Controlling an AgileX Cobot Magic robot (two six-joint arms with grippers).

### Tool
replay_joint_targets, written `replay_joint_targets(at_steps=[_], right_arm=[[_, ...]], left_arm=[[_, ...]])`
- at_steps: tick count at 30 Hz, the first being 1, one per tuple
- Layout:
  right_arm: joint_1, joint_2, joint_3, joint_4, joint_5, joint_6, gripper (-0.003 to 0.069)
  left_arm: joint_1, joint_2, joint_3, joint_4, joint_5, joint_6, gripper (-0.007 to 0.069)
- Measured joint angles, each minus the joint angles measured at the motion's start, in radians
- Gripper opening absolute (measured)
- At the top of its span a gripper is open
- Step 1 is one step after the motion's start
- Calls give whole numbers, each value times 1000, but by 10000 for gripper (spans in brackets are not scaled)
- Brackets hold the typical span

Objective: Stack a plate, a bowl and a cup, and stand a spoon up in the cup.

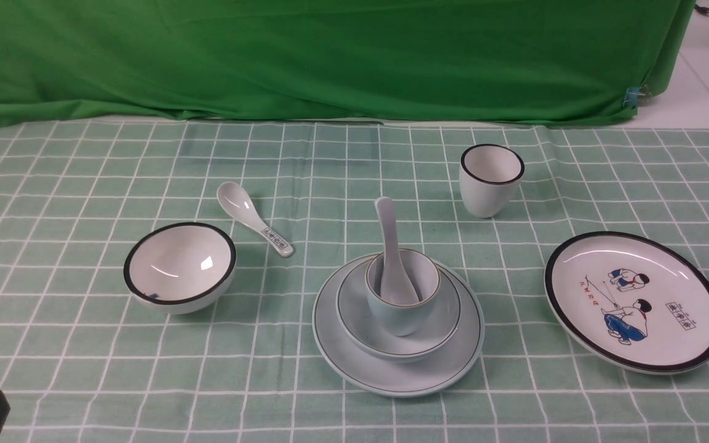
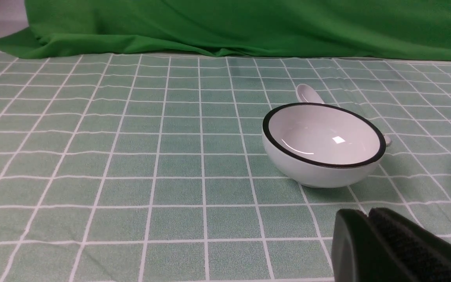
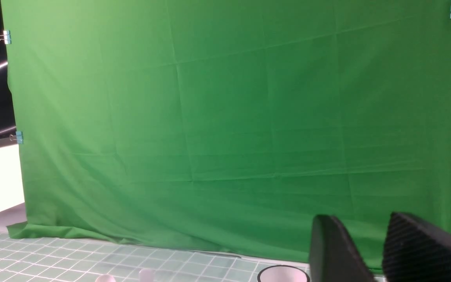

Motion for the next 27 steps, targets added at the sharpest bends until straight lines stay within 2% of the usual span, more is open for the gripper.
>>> replay_joint_targets(at_steps=[15, 22, 27], right_arm=[[0, 0, 0, 0, 0, 0, 241], [-20, -11, 17, 0, 78, -152, 241], [-151, -13, 128, 0, 126, -257, 242]], left_arm=[[0, 0, 0, 0, 0, 0, 17], [0, 0, 0, 0, -1, 0, 17], [0, 0, 0, 0, -1, 0, 17]])
